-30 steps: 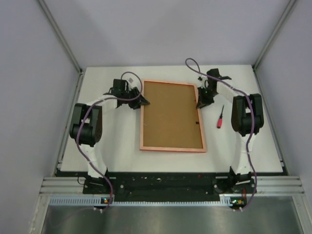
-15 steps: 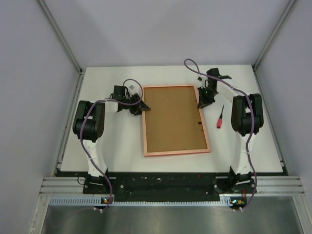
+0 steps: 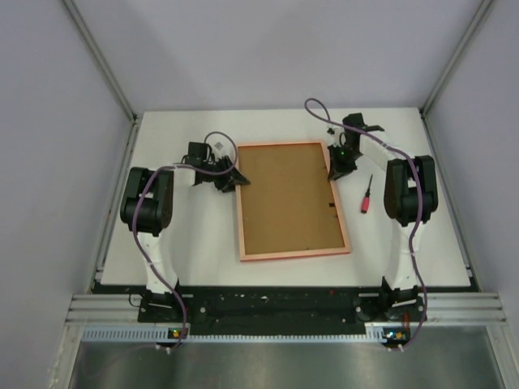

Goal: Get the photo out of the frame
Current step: Turn over the photo frame at the center of the board.

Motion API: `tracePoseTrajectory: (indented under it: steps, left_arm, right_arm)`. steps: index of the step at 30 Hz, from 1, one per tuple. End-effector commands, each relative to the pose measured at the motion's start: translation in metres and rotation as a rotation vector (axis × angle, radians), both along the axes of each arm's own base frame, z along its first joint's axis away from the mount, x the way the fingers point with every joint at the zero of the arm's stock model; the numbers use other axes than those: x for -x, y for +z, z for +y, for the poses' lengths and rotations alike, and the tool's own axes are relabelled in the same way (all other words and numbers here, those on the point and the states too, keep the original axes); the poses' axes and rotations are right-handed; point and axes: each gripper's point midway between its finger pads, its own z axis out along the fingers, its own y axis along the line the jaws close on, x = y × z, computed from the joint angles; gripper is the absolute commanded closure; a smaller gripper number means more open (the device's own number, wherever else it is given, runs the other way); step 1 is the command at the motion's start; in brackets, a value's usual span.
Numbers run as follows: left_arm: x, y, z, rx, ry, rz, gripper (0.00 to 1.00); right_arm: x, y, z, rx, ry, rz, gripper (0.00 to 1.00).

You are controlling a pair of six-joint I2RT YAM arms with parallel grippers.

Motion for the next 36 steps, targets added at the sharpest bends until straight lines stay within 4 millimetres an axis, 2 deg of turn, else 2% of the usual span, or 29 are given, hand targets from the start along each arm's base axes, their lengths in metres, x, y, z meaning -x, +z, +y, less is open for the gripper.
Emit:
tracePoseTrajectory:
  steps: [1, 6, 10, 19, 26, 30, 36]
  left_arm:
    - [0.029, -0.054, 0.033, -0.22, -0.003, 0.104, 0.73]
    - [0.03, -0.055, 0.036, -0.24, 0.0, 0.108, 0.47]
    - [0.028, -0.053, 0.039, -0.254, 0.001, 0.104, 0.41]
    - [0.023, -0.045, 0.063, -0.374, 0.039, 0.094, 0.41]
    - [0.018, -0.04, 0.067, -0.388, 0.044, 0.09, 0.41]
    - [0.007, -0.039, 0.065, -0.385, 0.056, 0.094, 0.41]
    - [-0.024, -0.019, 0.062, -0.38, 0.081, 0.047, 0.41]
  right_arm:
    - [-0.007, 0.006, 0.012, -0.009, 0.08, -0.041, 1.0]
    - [-0.007, 0.006, 0.006, -0.005, 0.072, -0.038, 1.0]
    - [-0.006, 0.007, 0.004, -0.002, 0.073, -0.04, 1.0]
    - [-0.011, 0.014, -0.005, 0.007, 0.046, -0.06, 1.0]
    - [-0.016, 0.017, -0.01, 0.017, 0.01, -0.065, 1.0]
    - [-0.022, 0.014, -0.018, 0.05, -0.046, -0.07, 1.0]
    - [-0.03, 0.014, -0.024, 0.082, -0.127, -0.076, 1.0]
